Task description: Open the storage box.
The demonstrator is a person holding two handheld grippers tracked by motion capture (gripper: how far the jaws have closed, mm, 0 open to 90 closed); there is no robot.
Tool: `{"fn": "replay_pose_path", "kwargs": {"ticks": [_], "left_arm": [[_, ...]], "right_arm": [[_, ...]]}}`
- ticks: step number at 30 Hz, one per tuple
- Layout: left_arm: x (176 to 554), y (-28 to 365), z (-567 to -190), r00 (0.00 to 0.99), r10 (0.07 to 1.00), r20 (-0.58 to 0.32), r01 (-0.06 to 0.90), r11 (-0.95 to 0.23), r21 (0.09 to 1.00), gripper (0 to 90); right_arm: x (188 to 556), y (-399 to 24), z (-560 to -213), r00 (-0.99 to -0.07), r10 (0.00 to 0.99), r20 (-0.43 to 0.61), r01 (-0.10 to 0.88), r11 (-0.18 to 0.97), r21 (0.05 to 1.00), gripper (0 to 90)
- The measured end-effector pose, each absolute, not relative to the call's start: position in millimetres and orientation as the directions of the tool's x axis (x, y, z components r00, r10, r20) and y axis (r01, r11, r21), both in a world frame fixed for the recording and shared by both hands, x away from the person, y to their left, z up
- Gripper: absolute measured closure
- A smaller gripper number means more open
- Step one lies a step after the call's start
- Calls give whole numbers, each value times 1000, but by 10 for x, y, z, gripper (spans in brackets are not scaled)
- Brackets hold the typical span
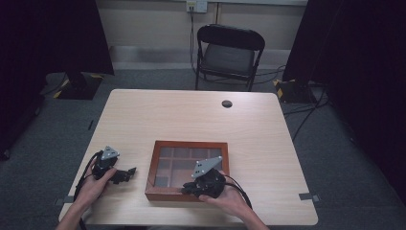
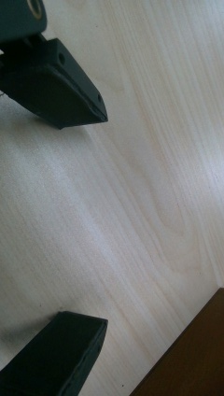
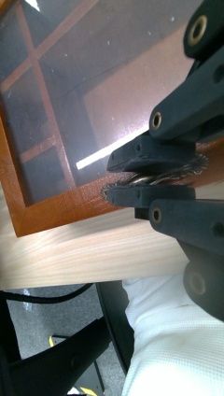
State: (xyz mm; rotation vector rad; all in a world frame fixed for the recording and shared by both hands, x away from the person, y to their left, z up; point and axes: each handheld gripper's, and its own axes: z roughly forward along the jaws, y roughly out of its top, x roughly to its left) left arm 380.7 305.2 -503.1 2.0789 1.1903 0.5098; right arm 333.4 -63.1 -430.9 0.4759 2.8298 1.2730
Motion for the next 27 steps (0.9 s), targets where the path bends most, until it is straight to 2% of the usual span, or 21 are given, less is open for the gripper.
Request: {"fn": "replay_pose_path", "kwargs": {"ticks": [27], "left_arm": [[3807, 3052, -5030, 506, 863, 3, 598, -353, 720, 28]], "right_arm": [[3411, -686, -3983, -958, 261, 122, 259, 593, 762, 821]]}}
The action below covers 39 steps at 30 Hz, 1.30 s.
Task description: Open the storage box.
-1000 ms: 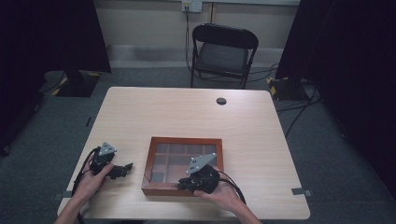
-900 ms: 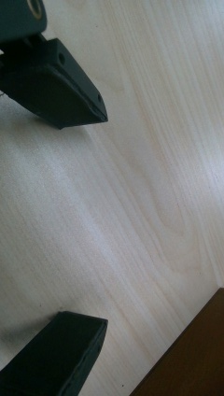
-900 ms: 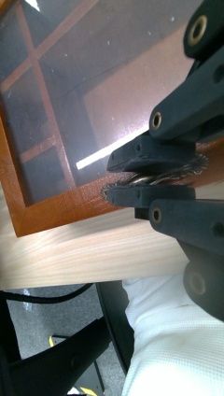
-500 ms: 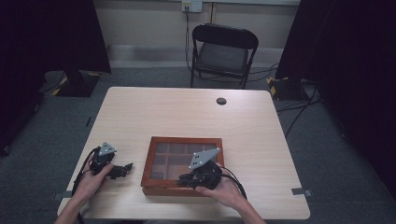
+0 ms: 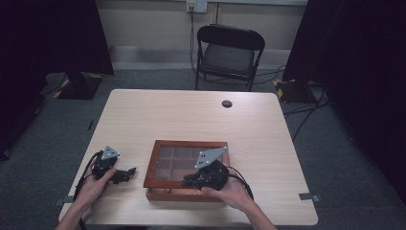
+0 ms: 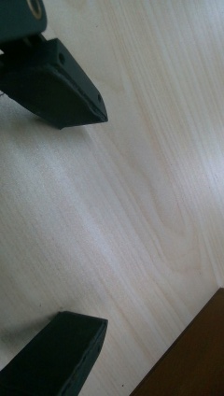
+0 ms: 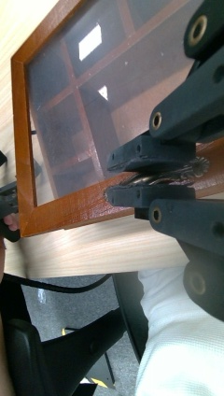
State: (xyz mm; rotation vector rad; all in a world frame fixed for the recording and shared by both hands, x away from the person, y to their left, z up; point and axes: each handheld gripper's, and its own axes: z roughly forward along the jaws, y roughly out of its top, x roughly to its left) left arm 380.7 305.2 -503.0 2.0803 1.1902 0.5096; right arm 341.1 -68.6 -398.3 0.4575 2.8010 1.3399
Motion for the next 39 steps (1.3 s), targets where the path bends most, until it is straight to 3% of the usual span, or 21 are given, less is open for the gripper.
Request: {"fn": "replay_pose_path", "kwargs": {"ticks": [39], "left_arm": [[3806, 3052, -5031, 505, 863, 2, 598, -352, 721, 28]], "right_arm": [[3506, -689, -3724, -962, 256, 100, 237, 589, 772, 822]]}}
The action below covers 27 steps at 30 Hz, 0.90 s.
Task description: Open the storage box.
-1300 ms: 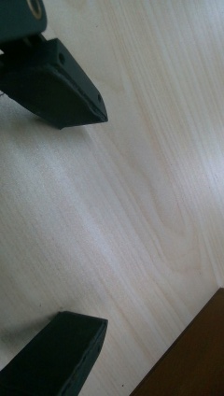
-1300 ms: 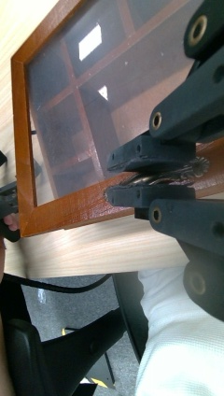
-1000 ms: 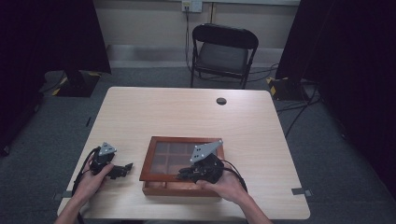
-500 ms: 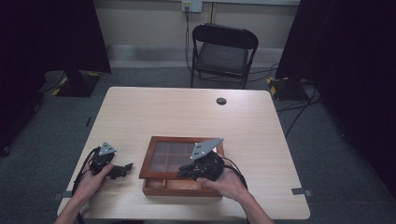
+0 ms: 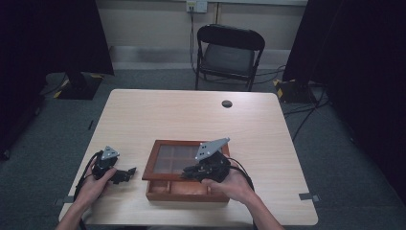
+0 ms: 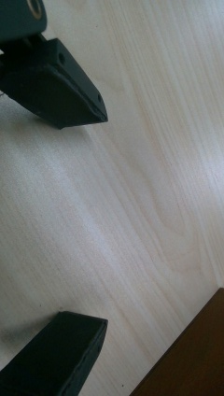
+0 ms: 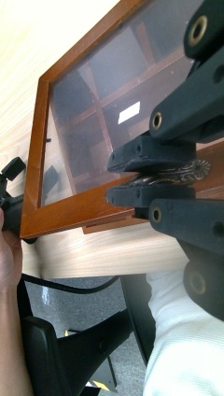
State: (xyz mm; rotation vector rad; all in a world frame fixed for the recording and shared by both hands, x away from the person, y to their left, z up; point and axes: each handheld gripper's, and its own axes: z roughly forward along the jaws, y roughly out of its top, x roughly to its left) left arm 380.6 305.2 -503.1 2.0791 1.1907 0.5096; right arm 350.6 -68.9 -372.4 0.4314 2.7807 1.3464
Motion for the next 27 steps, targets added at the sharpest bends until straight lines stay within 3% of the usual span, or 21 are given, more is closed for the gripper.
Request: {"fn": "replay_pose_path", "kwargs": {"ticks": [27], "left_arm": [[3807, 3052, -5031, 505, 863, 3, 597, -352, 721, 28]], "right_arm": [[3614, -696, -3519, -964, 254, 78, 217, 584, 782, 825]]}}
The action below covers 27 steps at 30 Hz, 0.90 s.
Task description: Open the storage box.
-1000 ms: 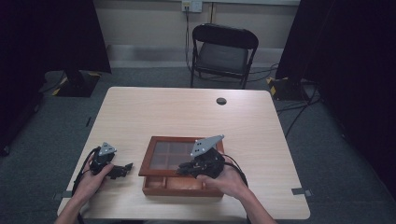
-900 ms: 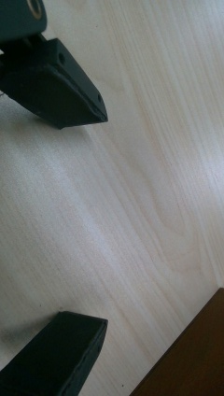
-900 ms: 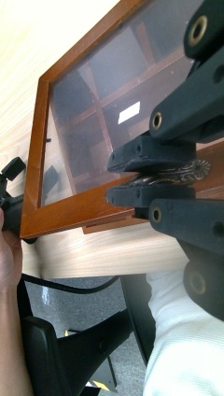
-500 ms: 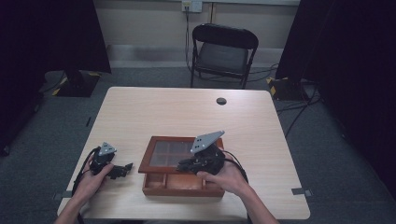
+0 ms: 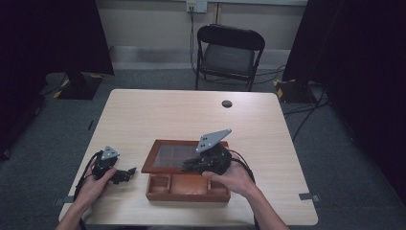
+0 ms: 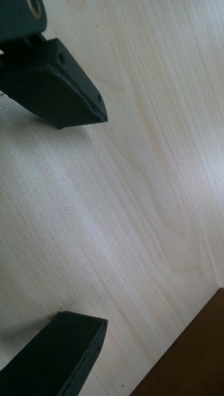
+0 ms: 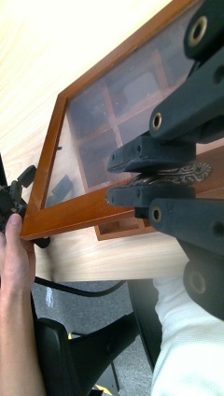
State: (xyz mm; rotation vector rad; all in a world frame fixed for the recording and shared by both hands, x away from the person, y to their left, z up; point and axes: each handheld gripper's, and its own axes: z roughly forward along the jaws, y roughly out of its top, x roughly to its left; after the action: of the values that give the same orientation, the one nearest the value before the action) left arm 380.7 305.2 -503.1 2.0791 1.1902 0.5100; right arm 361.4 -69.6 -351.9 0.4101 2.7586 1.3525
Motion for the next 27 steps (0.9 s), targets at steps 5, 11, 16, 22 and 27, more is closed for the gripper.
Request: {"fn": "replay_pose_path", "kwargs": {"ticks": [5, 11, 16, 22, 27], "left_arm": [[3807, 3052, -5031, 506, 863, 3, 597, -353, 721, 28], [3806, 3051, -5031, 505, 863, 0, 598, -350, 721, 28], [3806, 3050, -5031, 505, 863, -2, 599, -348, 721, 28], [3805, 3048, -5032, 503, 864, -4, 600, -346, 721, 28], [3806, 3053, -5030, 508, 861, 1, 599, -354, 718, 28]], "right_arm": [[3644, -697, -3472, -963, 257, 78, 219, 582, 783, 826], [3665, -691, -3436, -965, 254, 71, 212, 589, 780, 827], [3682, -688, -3405, -965, 254, 64, 208, 590, 780, 828], [3693, -693, -3389, -964, 256, 66, 209, 586, 783, 828], [3699, -701, -3385, -964, 256, 67, 210, 584, 785, 829]]}}
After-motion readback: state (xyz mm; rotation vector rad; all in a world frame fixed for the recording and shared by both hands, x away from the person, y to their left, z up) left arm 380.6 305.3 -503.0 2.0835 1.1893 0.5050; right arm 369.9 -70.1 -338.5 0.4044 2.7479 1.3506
